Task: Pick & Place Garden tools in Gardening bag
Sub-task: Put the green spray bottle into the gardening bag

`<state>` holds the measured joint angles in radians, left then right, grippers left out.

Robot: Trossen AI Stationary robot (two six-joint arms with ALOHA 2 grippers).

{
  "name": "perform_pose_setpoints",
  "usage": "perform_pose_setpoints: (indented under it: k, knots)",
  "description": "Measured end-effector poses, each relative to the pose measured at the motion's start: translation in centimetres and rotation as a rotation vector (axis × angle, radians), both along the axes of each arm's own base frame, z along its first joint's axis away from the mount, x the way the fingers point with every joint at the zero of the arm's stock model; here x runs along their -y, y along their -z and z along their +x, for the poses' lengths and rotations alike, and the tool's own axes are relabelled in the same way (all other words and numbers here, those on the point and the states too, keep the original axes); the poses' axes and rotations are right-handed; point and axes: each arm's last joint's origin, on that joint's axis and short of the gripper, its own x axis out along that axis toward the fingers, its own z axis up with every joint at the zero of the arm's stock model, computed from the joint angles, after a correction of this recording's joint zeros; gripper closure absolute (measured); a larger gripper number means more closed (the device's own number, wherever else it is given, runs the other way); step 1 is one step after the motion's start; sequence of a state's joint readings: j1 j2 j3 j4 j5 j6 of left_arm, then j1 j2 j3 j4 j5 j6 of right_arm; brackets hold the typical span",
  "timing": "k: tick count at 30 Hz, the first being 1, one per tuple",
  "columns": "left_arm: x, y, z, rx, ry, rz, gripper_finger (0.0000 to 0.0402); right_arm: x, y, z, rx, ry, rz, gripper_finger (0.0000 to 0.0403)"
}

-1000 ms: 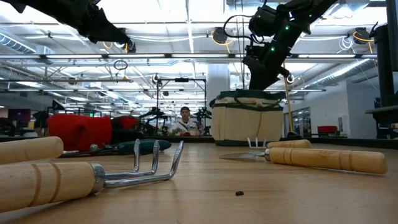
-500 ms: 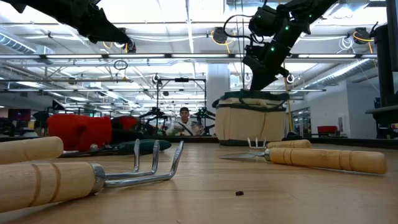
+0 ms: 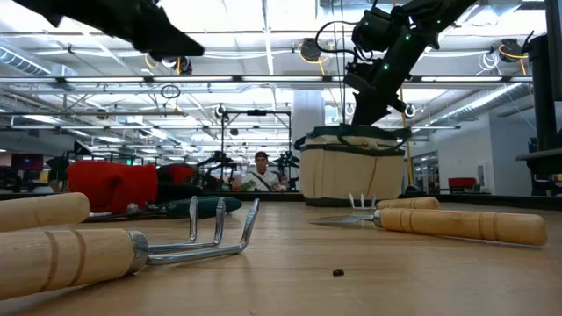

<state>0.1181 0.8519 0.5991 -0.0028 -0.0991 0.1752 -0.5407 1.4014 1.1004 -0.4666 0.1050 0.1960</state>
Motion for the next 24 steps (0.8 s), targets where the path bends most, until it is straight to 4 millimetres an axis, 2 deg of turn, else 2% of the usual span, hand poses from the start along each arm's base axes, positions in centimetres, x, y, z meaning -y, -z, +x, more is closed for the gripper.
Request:
perform_pose_setpoints:
  k: [4, 9, 17, 21, 24]
  knots:
    - [-0.1, 1.1, 2.1, -0.016, 0.071, 0.004, 0.037, -0.7, 0.0, 0.4, 0.006, -0.067, 0.027, 0.0364]
    - [-0.3, 1.7, 4.8, -0.091, 0.109, 0.04, 0.0359, -3.0, 0.0, 1.6, 0.046, -0.232, 0.089, 0.0364]
    - [-0.7, 1.2, 9.2, -0.206, 0.205, 0.195, 0.0267, -6.4, -0.3, 3.4, 0.075, -0.412, 0.031, 0.0364]
    - [-0.3, 1.2, 11.5, -0.309, 0.33, 0.286, 0.0225, -7.1, 0.0, 4.1, 0.082, -0.45, 0.013, 0.0364]
    - [0.2, 1.9, 13.1, -0.42, 0.411, 0.333, 0.0207, -7.3, 0.2, 4.3, 0.077, -0.454, 0.016, 0.0364]
